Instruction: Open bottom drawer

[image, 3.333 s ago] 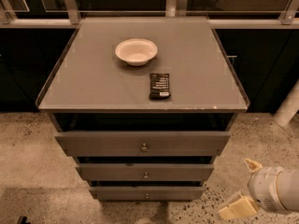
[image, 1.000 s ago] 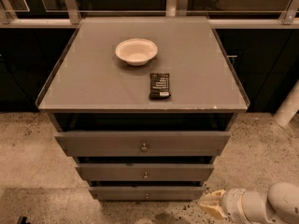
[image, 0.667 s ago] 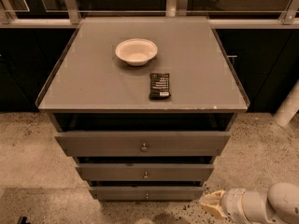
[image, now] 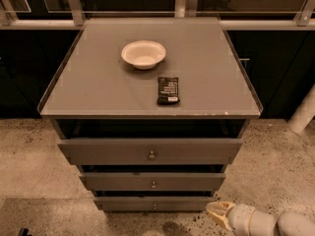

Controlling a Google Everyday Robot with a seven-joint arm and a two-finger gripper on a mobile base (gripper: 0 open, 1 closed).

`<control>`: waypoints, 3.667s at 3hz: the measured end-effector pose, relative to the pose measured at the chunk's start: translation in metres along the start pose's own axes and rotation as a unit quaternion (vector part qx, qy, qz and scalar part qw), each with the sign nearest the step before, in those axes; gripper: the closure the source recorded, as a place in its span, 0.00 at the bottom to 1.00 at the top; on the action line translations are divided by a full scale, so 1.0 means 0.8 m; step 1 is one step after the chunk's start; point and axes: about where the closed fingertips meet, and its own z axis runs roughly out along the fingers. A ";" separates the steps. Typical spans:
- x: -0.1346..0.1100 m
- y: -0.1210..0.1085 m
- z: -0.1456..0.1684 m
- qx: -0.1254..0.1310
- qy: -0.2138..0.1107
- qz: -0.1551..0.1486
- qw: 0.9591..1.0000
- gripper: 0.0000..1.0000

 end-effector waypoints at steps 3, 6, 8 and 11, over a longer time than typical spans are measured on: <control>0.050 -0.038 0.080 0.047 -0.046 0.025 0.998 1.00; 0.125 -0.086 0.191 0.008 -0.033 0.048 0.998 1.00; 0.152 -0.099 0.217 0.006 -0.036 0.053 0.998 1.00; 0.156 -0.182 0.264 0.027 -0.062 0.054 0.996 1.00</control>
Offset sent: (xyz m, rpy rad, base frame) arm 0.0553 0.0056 -0.1135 0.0447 -0.0557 -0.1683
